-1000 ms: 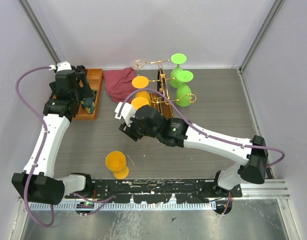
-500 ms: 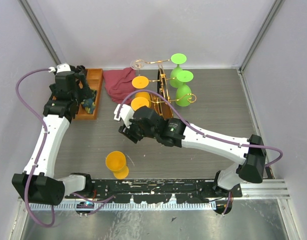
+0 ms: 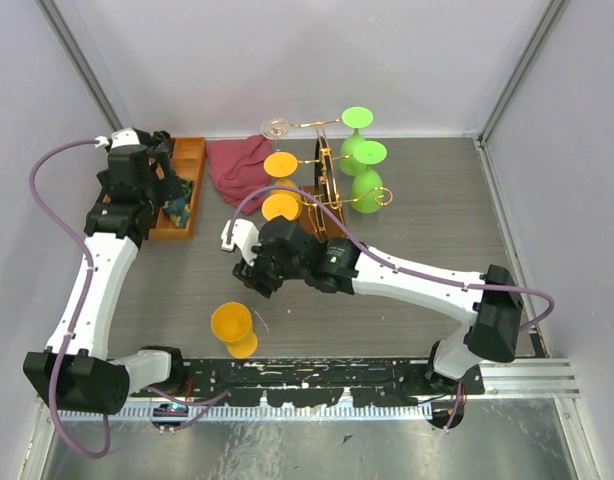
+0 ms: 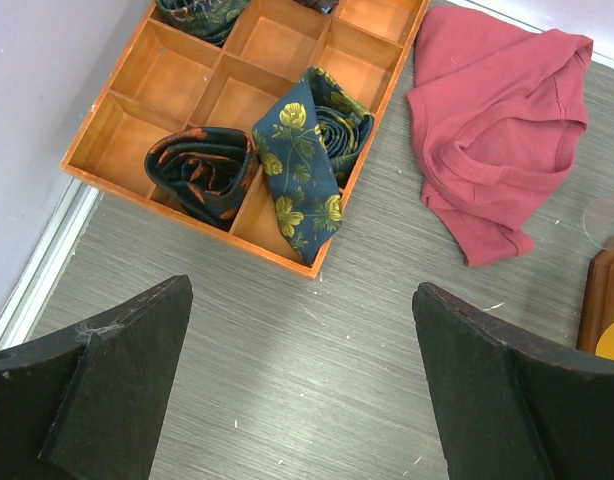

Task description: Place the wine glass upside down on the wine glass rack

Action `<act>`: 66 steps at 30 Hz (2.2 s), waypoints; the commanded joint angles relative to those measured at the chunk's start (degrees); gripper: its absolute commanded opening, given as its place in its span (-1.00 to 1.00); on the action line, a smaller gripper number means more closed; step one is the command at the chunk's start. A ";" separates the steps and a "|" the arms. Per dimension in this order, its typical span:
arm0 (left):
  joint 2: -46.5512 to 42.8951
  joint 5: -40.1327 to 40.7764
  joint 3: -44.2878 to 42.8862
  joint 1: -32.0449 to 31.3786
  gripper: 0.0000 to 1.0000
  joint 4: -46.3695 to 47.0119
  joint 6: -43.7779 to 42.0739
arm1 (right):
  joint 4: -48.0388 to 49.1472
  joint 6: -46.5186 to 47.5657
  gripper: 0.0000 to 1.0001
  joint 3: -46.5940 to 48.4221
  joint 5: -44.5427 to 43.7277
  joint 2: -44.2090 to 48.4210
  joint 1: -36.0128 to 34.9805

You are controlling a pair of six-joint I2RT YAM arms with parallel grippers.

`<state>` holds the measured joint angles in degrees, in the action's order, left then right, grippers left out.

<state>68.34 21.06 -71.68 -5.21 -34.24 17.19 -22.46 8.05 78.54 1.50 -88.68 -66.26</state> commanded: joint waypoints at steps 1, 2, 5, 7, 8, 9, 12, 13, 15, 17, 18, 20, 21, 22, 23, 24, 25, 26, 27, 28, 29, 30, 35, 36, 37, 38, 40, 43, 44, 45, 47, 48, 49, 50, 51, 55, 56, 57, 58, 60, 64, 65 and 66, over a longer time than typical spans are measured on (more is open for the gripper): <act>-1.09 -0.89 0.68 0.53 0.96 0.13 -0.14 | -2.14 1.36 0.08 3.47 6.74 -0.89 -0.35; -1.03 -0.96 0.60 0.55 0.96 0.10 -0.22 | -2.73 1.89 0.08 3.80 7.63 -1.05 -0.43; -1.01 -1.06 0.65 0.63 0.96 0.22 -0.31 | -4.05 2.95 0.09 4.77 10.02 -1.71 -0.58; -0.89 -1.22 0.65 0.71 0.96 0.17 -0.29 | -4.55 3.37 0.09 5.35 11.30 -2.28 -0.64; -0.85 -1.27 0.65 0.71 0.96 0.17 -0.25 | -4.71 3.41 0.09 5.65 11.73 -2.61 -0.83; -0.91 -1.28 0.66 0.72 0.96 0.23 -0.23 | -4.95 3.52 0.09 5.85 12.16 -2.91 -0.93; -0.92 -1.40 0.71 0.73 0.96 0.16 -0.23 | -5.22 3.70 0.09 6.63 13.49 -3.62 -1.22; -0.92 -1.40 0.69 0.69 0.96 0.21 -0.23 | -5.27 3.72 0.09 6.82 13.86 -3.87 -1.28; -1.08 -1.37 0.86 0.82 0.96 0.15 -0.27 | -5.44 3.77 0.09 7.16 14.34 -4.31 -1.41; -1.19 -1.33 1.08 0.80 0.96 0.16 -0.31 | -5.98 3.81 0.09 7.74 14.58 -5.11 -1.55; -1.31 -1.32 1.23 0.88 0.96 0.22 -0.32 | -6.42 3.85 0.09 8.02 14.65 -5.54 -1.59; -1.48 -1.18 1.49 0.91 0.96 0.14 -0.40 | -7.28 3.98 0.09 8.86 14.67 -6.37 -1.67; -1.57 -1.14 1.58 0.95 0.96 0.13 -0.45 | -7.55 4.06 0.09 9.09 14.67 -6.72 -1.68; -1.66 -1.13 1.75 0.97 0.96 0.11 -0.49 | -7.66 4.07 0.09 9.29 14.67 -7.02 -1.72; -1.75 -1.05 1.80 1.06 0.96 0.08 -0.49 | -7.79 4.07 0.09 9.53 14.67 -7.34 -1.76; -1.80 -1.01 1.82 1.08 0.96 -0.01 -0.49 | -7.98 4.15 0.09 9.79 14.80 -7.64 -1.77; -1.92 -0.94 1.93 1.11 0.96 -0.09 -0.47 | -8.08 4.16 0.09 10.05 14.95 -8.03 -1.81; -2.02 -0.89 2.04 1.17 0.96 -0.11 -0.49 | -8.25 4.16 0.09 10.30 15.18 -8.36 -1.85; -2.06 -0.92 2.07 1.21 0.96 -0.12 -0.45 | -8.23 4.16 0.09 10.52 15.39 -8.69 -1.86; -2.10 -0.97 2.07 1.26 0.96 -0.17 -0.49 | -8.28 4.16 0.09 10.80 15.54 -9.21 -1.88; -2.13 -0.92 1.99 1.26 0.96 -0.21 -0.49 | -8.35 4.24 0.09 10.95 15.55 -9.53 -1.96; -2.13 -0.93 1.86 1.26 0.96 -0.33 -0.48 | -8.33 4.30 0.09 11.20 15.63 -9.88 -2.02; -2.31 -0.84 1.78 1.34 0.96 -0.78 -0.57 | -8.80 4.36 0.08 12.38 15.81 -11.60 -2.29; -2.33 -0.94 1.85 1.33 0.96 -0.72 -0.58 | -8.75 4.28 0.07 12.51 15.74 -11.86 -2.37; -2.41 -0.98 1.86 1.34 0.96 -0.73 -0.64 | -8.80 4.19 0.06 12.56 15.69 -12.08 -2.45; -2.41 -0.94 1.86 1.35 0.96 -0.71 -0.66 | -8.77 4.12 0.03 12.60 15.58 -12.34 -2.52; -2.39 -0.94 1.98 1.34 0.96 -0.64 -0.63 | -8.93 4.01 -0.05 12.71 15.20 -12.71 -2.62; -2.26 -1.02 2.06 1.39 0.96 -0.56 -0.62 | -9.05 3.81 -0.16 12.75 14.45 -13.03 -2.65; -2.20 -1.08 2.02 1.36 0.96 -0.55 -0.55 | -9.22 3.86 -0.20 12.77 14.35 -13.29 -2.60; -2.14 -1.03 2.04 1.41 0.96 -0.45 -0.56 | -9.26 3.74 -0.25 12.78 14.28 -13.39 -2.62; -2.03 -1.17 1.93 1.41 0.96 -0.35 -0.49 | -9.47 3.55 -0.37 12.84 14.02 -13.72 -2.65; -2.06 -1.21 1.91 1.43 0.96 -0.35 -0.49 | -9.51 3.55 -0.45 12.87 13.79 -13.85 -2.69; -2.07 -1.34 1.82 1.43 0.96 -0.35 -0.44 | -9.61 3.49 -0.54 12.93 13.53 -13.96 -2.65; -2.02 -1.37 1.85 1.43 0.96 -0.24 -0.48 | -9.68 3.46 -0.62 13.04 13.27 -14.05 -2.65; -2.06 -1.32 1.77 1.39 0.96 -0.23 -0.49 | -9.71 3.38 -0.69 13.10 13.00 -14.12 -2.67; -1.98 -1.37 1.52 1.43 0.96 -0.28 -0.40 | -9.63 3.12 -0.98 13.48 12.39 -14.10 -2.67; -1.91 -1.43 1.39 1.43 0.96 -0.32 -0.34 | -9.62 3.03 -0.99 13.56 11.98 -14.00 -2.65; -1.88 -1.52 1.27 1.43 0.96 -0.45 -0.12 | -9.56 2.94 -0.99 13.65 11.39 -13.79 -2.64; -1.87 -1.59 0.95 1.48 0.96 -0.59 0.13 | -9.53 2.93 -0.99 13.59 10.10 -13.47 -2.65; -1.80 -1.68 -0.11 1.52 0.96 -1.15 1.02 | -8.69 2.81 -0.99 13.24 7.40 -12.01 -2.69; -1.35 -1.27 -3.18 1.99 0.96 -3.49 4.41 | -4.94 2.66 -0.99 11.89 0.42 -7.20 -2.57; -1.14 -0.62 -4.18 2.04 0.96 -4.41 5.44 | -3.75 3.02 -0.99 11.70 -1.58 -5.83 -2.56; -0.81 0.32 -5.28 2.00 0.96 -5.43 6.48 | -2.48 3.55 -0.99 11.62 -3.44 -4.60 -2.49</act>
<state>67.35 20.03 -71.68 -3.68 -36.56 19.38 -32.03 11.46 89.03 6.98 -102.08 -68.62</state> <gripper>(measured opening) 0.983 0.040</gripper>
